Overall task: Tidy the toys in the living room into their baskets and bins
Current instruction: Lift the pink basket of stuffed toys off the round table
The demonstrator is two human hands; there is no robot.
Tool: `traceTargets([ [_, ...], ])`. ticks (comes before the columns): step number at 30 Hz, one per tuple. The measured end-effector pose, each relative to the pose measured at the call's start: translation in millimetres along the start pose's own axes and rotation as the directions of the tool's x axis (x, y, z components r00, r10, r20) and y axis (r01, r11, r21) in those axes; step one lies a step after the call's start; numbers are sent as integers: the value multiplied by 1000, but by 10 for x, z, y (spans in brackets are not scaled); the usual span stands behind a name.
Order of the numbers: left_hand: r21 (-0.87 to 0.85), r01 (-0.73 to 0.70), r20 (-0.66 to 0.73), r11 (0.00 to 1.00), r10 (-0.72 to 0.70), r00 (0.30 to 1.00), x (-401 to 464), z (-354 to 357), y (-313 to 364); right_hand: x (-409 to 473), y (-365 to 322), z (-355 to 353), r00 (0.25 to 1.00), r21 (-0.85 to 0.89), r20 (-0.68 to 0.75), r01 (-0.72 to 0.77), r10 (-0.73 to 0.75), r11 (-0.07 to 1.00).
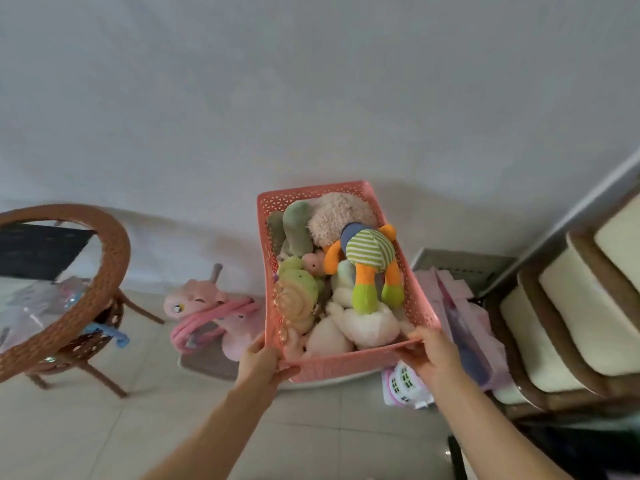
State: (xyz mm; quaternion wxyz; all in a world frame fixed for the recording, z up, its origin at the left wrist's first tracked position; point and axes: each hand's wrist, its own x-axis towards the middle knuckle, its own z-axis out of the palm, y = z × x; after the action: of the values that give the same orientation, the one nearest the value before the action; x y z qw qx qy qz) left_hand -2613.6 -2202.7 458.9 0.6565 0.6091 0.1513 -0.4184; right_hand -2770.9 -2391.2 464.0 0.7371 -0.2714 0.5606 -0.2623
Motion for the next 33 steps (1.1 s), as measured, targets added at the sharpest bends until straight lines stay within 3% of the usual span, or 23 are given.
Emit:
traceTargets([
  [9, 150, 37, 166, 988, -62, 984, -249, 1788, -768, 293, -990, -1627, 988, 177, -151, 39, -12, 983],
  [15, 281, 30, 167, 959, -80, 983, -320, 2588, -1044, 547, -1335, -2294, 967, 285, -253, 41, 34, 957],
  [20, 336, -8, 210, 942, -67, 975, -326, 3032, -1190, 738, -1551, -2615, 947, 339, -316, 60, 54, 939],
  [25, 388, 23, 238, 922, -124, 963, -235, 3287, -1390, 727, -1746, -2768, 952, 402, -292, 35, 92, 915],
  [33, 488, 76, 234, 870, -214, 949, -226, 3357, -1240, 761, -1833, -2817, 934, 243, -348, 3, 84, 970],
])
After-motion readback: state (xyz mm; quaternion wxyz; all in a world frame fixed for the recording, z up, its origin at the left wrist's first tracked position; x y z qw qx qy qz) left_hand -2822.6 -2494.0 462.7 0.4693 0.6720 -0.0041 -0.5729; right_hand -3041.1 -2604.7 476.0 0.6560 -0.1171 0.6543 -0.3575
